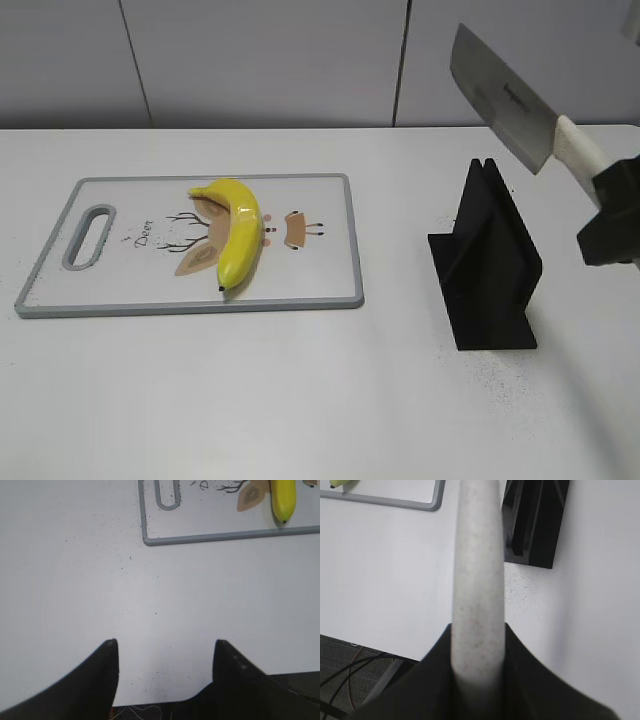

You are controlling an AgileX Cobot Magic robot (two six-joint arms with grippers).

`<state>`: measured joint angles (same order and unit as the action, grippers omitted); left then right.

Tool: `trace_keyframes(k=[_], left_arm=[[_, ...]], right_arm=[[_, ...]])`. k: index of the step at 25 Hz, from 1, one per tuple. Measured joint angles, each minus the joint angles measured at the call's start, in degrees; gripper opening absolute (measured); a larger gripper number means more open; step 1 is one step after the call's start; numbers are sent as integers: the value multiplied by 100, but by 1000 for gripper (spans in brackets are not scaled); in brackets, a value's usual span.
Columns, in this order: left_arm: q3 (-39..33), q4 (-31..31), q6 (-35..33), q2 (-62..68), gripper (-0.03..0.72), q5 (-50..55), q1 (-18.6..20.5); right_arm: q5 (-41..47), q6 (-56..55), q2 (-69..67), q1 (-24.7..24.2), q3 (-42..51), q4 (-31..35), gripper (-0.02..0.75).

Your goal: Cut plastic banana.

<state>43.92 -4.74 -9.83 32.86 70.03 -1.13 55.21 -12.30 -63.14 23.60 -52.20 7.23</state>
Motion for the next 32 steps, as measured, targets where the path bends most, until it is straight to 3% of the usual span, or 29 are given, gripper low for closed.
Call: trace_keyframes(k=[16,24,32], left_arm=[[-1184,0,0,-3238,579,16,0],[-1624,-7,8,-3317,577,-717,29],[-1693,-2,10,-3317,574,-778,29]], right_arm=[[-98,-534,1014,0,1019,-102,161],[-484,-882,979,0,1031,-464,161],[-1016,-894,274,0,1031,-536,161]])
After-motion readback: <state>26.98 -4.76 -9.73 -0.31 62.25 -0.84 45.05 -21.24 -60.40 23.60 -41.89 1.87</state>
